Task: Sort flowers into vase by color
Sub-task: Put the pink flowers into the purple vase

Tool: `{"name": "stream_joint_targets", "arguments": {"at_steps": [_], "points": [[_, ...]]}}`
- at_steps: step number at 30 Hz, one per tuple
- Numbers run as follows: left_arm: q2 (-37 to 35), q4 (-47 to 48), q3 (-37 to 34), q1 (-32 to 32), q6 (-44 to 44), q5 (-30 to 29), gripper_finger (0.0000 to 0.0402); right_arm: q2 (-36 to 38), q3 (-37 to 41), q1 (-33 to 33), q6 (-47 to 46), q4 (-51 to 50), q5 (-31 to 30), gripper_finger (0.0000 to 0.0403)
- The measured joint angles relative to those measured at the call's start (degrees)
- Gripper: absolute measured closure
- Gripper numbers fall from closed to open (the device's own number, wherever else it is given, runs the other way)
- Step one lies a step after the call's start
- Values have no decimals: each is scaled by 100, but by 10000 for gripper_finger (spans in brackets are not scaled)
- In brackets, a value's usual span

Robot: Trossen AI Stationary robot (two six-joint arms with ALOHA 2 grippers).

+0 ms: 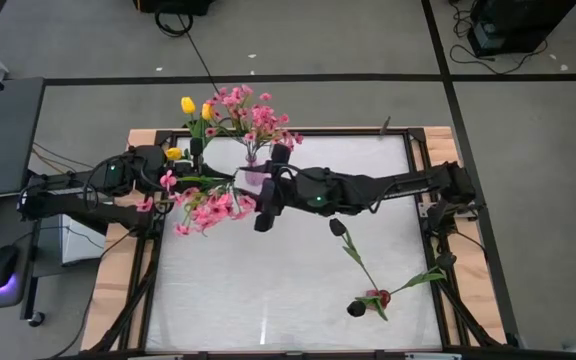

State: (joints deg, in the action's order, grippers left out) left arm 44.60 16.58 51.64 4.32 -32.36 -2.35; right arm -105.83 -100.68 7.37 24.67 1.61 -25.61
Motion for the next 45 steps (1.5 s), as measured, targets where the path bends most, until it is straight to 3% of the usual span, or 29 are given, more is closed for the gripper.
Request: {"name": "stream_joint_targets", "arguments": {"at_steps": [16, 29, 45], "points": [[2, 0, 0, 0, -121, -2, 393, 760, 0, 215, -1383, -1713, -28, 177], [114, -54, -1, 0, -679, -2, 393, 844, 0, 359, -1457, -1798, 13, 178], [297, -376, -4, 223, -922, 247, 393, 844, 0, 357, -1449, -1722, 642, 177]]}}
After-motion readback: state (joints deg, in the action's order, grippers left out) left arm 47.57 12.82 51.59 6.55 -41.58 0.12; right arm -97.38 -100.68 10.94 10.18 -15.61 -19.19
